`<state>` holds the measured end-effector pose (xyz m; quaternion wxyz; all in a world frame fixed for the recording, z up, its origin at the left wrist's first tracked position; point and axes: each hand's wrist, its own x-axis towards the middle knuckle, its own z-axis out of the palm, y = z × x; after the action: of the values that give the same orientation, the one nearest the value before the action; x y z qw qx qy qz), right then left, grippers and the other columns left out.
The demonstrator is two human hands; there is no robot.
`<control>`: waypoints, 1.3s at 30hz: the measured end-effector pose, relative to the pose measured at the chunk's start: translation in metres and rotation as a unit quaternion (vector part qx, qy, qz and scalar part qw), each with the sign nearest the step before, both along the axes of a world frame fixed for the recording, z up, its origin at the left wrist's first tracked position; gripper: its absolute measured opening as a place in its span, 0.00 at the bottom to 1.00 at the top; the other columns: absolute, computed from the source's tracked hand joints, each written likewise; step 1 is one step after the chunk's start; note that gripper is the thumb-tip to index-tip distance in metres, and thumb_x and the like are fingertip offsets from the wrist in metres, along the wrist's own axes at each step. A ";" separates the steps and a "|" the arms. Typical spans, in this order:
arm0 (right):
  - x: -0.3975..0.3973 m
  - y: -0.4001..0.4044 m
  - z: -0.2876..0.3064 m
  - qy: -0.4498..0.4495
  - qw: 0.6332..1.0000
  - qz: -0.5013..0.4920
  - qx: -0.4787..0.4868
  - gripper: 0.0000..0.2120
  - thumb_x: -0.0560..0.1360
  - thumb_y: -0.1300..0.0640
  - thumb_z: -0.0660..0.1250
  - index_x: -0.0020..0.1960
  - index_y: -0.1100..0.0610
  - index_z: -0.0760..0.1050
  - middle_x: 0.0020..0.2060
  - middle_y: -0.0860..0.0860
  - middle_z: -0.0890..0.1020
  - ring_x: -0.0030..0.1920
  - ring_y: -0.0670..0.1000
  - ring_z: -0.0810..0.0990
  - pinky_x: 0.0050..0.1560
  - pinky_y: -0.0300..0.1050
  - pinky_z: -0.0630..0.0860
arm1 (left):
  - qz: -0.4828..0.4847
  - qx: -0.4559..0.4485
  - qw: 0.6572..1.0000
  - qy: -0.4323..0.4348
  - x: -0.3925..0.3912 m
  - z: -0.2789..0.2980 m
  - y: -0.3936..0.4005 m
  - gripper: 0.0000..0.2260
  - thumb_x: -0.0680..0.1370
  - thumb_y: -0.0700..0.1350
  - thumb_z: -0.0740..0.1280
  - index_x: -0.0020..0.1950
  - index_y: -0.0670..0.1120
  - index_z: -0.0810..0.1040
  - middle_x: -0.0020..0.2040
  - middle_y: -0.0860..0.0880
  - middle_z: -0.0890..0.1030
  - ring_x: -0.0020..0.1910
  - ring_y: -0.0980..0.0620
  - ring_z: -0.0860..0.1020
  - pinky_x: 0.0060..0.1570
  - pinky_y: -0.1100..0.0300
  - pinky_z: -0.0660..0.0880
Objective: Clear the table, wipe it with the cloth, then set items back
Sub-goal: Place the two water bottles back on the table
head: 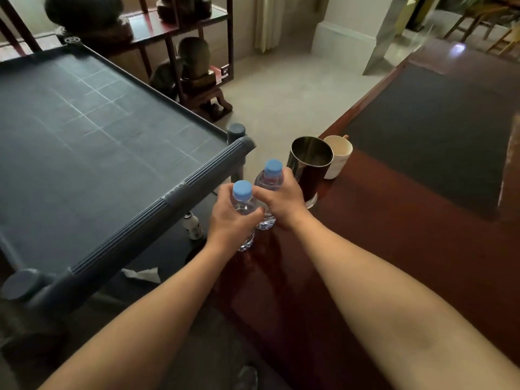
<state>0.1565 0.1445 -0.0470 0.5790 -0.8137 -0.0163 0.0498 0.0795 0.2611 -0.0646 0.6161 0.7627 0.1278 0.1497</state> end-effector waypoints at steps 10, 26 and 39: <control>-0.019 -0.073 0.013 -0.037 0.998 -0.048 -0.025 0.24 0.62 0.50 0.79 0.52 0.50 0.70 0.42 0.44 0.80 0.45 0.47 0.80 0.49 0.45 0.76 | -0.085 0.066 0.994 -0.017 -0.002 0.024 -0.044 0.20 0.65 0.46 0.77 0.49 0.57 0.71 0.43 0.54 0.81 0.41 0.58 0.81 0.43 0.63 0.77; -0.071 -0.336 0.050 -0.058 0.967 -0.236 -0.075 0.25 0.64 0.48 0.79 0.54 0.52 0.70 0.46 0.48 0.82 0.46 0.51 0.81 0.49 0.44 0.74 | -0.227 0.056 0.971 -0.049 0.016 0.061 -0.271 0.20 0.64 0.52 0.75 0.49 0.57 0.68 0.43 0.56 0.78 0.43 0.55 0.78 0.50 0.51 0.77; -0.137 -0.490 0.032 -0.024 0.903 -0.420 -0.086 0.25 0.65 0.46 0.77 0.56 0.49 0.69 0.43 0.40 0.76 0.48 0.49 0.79 0.52 0.48 0.76 | -0.363 0.058 0.930 -0.021 0.021 0.056 -0.446 0.17 0.64 0.53 0.74 0.45 0.60 0.67 0.41 0.58 0.77 0.39 0.64 0.77 0.40 0.60 0.75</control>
<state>0.0198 -0.3455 -0.0150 0.4735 -0.7924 0.3178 -0.2166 0.1002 -0.1844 -0.0091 0.5854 0.7881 -0.1802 -0.0608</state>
